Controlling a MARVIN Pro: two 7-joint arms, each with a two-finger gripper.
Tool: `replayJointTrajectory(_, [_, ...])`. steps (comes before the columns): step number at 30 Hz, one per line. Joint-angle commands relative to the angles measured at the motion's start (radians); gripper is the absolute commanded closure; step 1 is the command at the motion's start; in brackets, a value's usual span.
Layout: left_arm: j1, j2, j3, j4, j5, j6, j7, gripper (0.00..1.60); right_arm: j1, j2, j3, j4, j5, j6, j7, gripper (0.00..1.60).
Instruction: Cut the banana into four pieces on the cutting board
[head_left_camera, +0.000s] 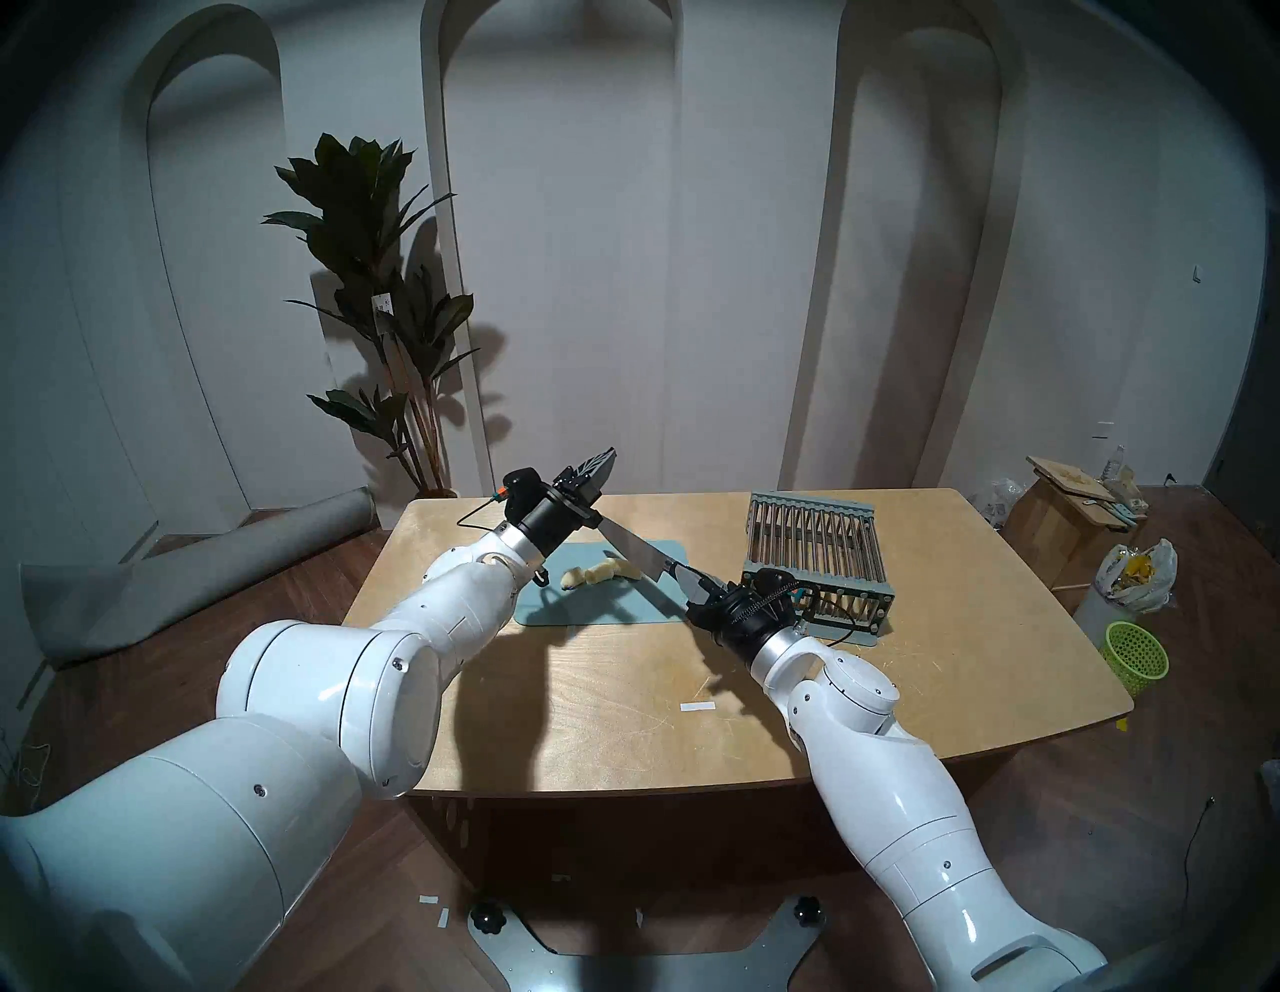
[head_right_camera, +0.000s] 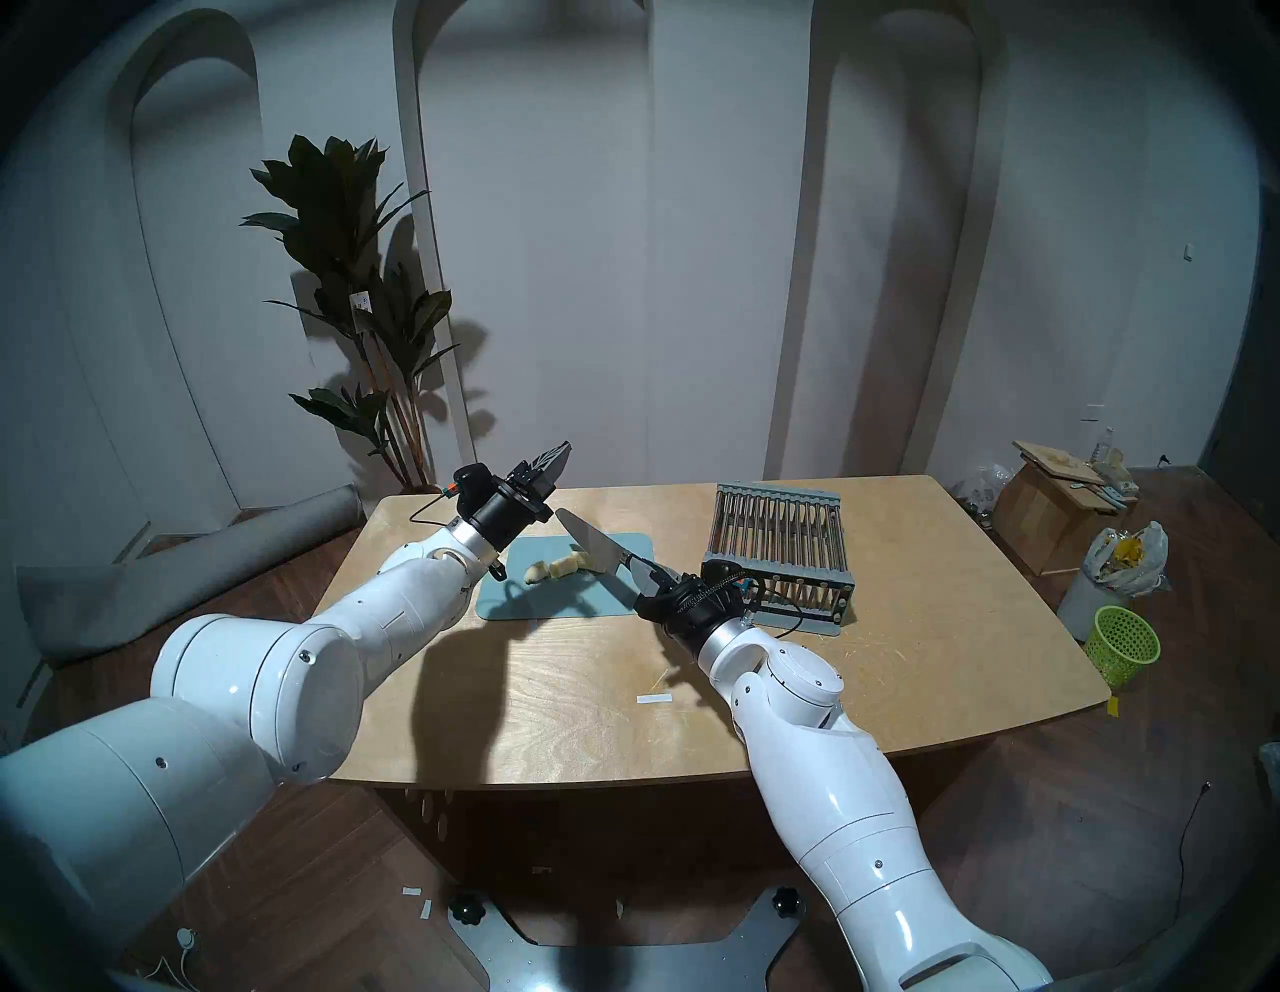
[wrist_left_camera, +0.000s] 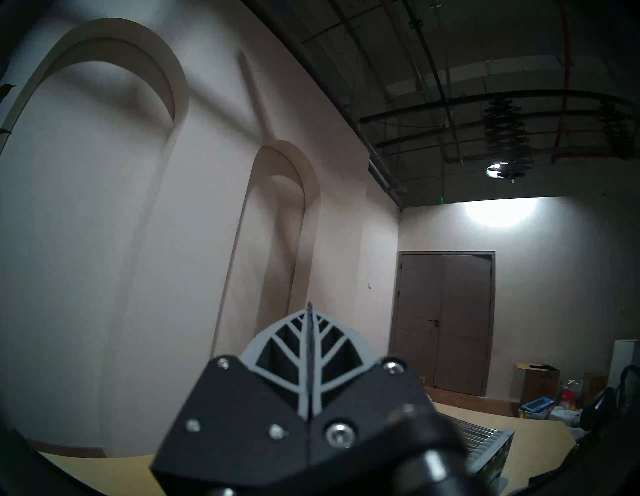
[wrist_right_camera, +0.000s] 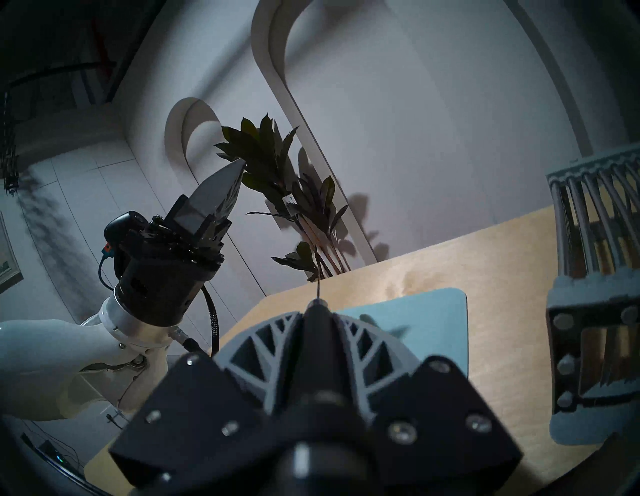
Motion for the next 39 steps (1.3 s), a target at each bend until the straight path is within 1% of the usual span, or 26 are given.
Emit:
replayJointTrajectory(1, [-0.016, 0.022, 0.108, -0.072, 0.113, -0.110, -0.090, 1.60, -0.028, 0.011, -0.005, -0.066, -0.032, -0.026, -0.020, 1.60])
replayJointTrajectory(2, [-0.017, 0.024, 0.133, -0.081, 0.141, -0.134, -0.099, 1.60, -0.028, 0.011, -0.008, -0.060, -0.036, -0.027, -0.021, 1.60])
replayJointTrajectory(3, [-0.017, 0.024, 0.133, -0.081, 0.141, -0.134, -0.099, 1.60, -0.028, 0.011, -0.008, -0.060, -0.036, -0.027, -0.021, 1.60])
replayJointTrajectory(4, [-0.013, 0.026, 0.150, -0.096, 0.166, -0.131, -0.097, 1.60, -0.032, 0.011, -0.010, -0.061, -0.042, -0.029, -0.027, 1.60])
replayJointTrajectory(5, [-0.008, 0.022, 0.174, -0.106, 0.200, -0.174, -0.083, 1.60, -0.038, 0.011, -0.013, -0.062, -0.048, -0.033, -0.034, 1.60])
replayJointTrajectory(6, [-0.008, 0.022, 0.174, -0.106, 0.200, -0.174, -0.083, 1.60, -0.038, 0.011, -0.013, -0.062, -0.048, -0.033, -0.034, 1.60])
replayJointTrajectory(8, [-0.001, 0.021, 0.193, -0.121, 0.233, -0.208, -0.053, 1.60, -0.044, 0.012, -0.016, -0.062, -0.057, -0.039, -0.043, 1.60])
replayJointTrajectory(10, [0.003, 0.023, 0.237, -0.139, 0.285, -0.257, -0.001, 1.60, -0.049, 0.013, -0.022, -0.061, -0.070, -0.048, -0.056, 1.60])
replayJointTrajectory(12, [0.010, 0.024, 0.265, -0.153, 0.311, -0.279, 0.049, 1.60, -0.052, 0.013, -0.025, -0.062, -0.078, -0.055, -0.064, 1.60])
replayJointTrajectory(14, [0.011, 0.026, 0.271, -0.154, 0.316, -0.290, 0.045, 1.60, -0.053, 0.012, -0.026, -0.062, -0.082, -0.058, -0.067, 1.60])
replayJointTrajectory(15, [0.016, 0.029, 0.293, -0.165, 0.331, -0.304, 0.080, 1.60, -0.054, 0.014, -0.027, -0.066, -0.089, -0.064, -0.073, 1.60])
replayJointTrajectory(17, [0.022, 0.032, 0.315, -0.175, 0.343, -0.313, 0.120, 1.60, -0.054, 0.017, -0.028, -0.071, -0.097, -0.070, -0.079, 1.60])
replayJointTrajectory(19, [0.022, 0.035, 0.316, -0.174, 0.341, -0.318, 0.108, 1.60, -0.055, 0.019, -0.028, -0.073, -0.101, -0.074, -0.082, 1.60])
replayJointTrajectory(20, [0.029, 0.039, 0.339, -0.185, 0.349, -0.323, 0.147, 1.60, -0.057, 0.021, -0.027, -0.075, -0.105, -0.077, -0.087, 1.60])
replayJointTrajectory(21, [0.027, 0.041, 0.336, -0.183, 0.342, -0.326, 0.126, 1.60, -0.058, 0.022, -0.026, -0.076, -0.109, -0.080, -0.090, 1.60])
replayJointTrajectory(22, [0.033, 0.044, 0.357, -0.191, 0.348, -0.328, 0.161, 1.60, -0.059, 0.023, -0.026, -0.077, -0.112, -0.082, -0.092, 1.60])
replayJointTrajectory(27, [0.038, 0.048, 0.381, -0.190, 0.349, -0.336, 0.163, 1.60, -0.062, 0.026, -0.023, -0.081, -0.119, -0.086, -0.097, 1.60])
replayJointTrajectory(28, [0.041, 0.048, 0.397, -0.190, 0.348, -0.337, 0.169, 1.60, -0.063, 0.026, -0.020, -0.081, -0.121, -0.087, -0.098, 1.60])
replayJointTrajectory(31, [0.041, 0.047, 0.417, -0.184, 0.347, -0.344, 0.170, 1.60, -0.062, 0.025, -0.018, -0.072, -0.122, -0.086, -0.098, 1.60])
replayJointTrajectory(32, [0.045, 0.048, 0.435, -0.190, 0.352, -0.344, 0.196, 1.60, -0.062, 0.024, -0.019, -0.068, -0.123, -0.087, -0.097, 1.60])
replayJointTrajectory(33, [0.045, 0.048, 0.435, -0.190, 0.352, -0.344, 0.196, 1.60, -0.062, 0.024, -0.019, -0.068, -0.123, -0.087, -0.097, 1.60])
replayJointTrajectory(34, [0.042, 0.047, 0.432, -0.184, 0.345, -0.346, 0.176, 1.60, -0.062, 0.023, -0.019, -0.066, -0.123, -0.086, -0.096, 1.60])
replayJointTrajectory(36, [0.043, 0.048, 0.457, -0.188, 0.341, -0.347, 0.197, 1.60, -0.058, 0.018, -0.024, -0.060, -0.125, -0.087, -0.092, 1.60])
replayJointTrajectory(38, [0.040, 0.048, 0.457, -0.185, 0.335, -0.348, 0.185, 1.60, -0.056, 0.016, -0.024, -0.058, -0.126, -0.087, -0.091, 1.60])
replayJointTrajectory(39, [0.040, 0.049, 0.474, -0.190, 0.335, -0.347, 0.204, 1.60, -0.052, 0.013, -0.026, -0.055, -0.128, -0.086, -0.087, 1.60])
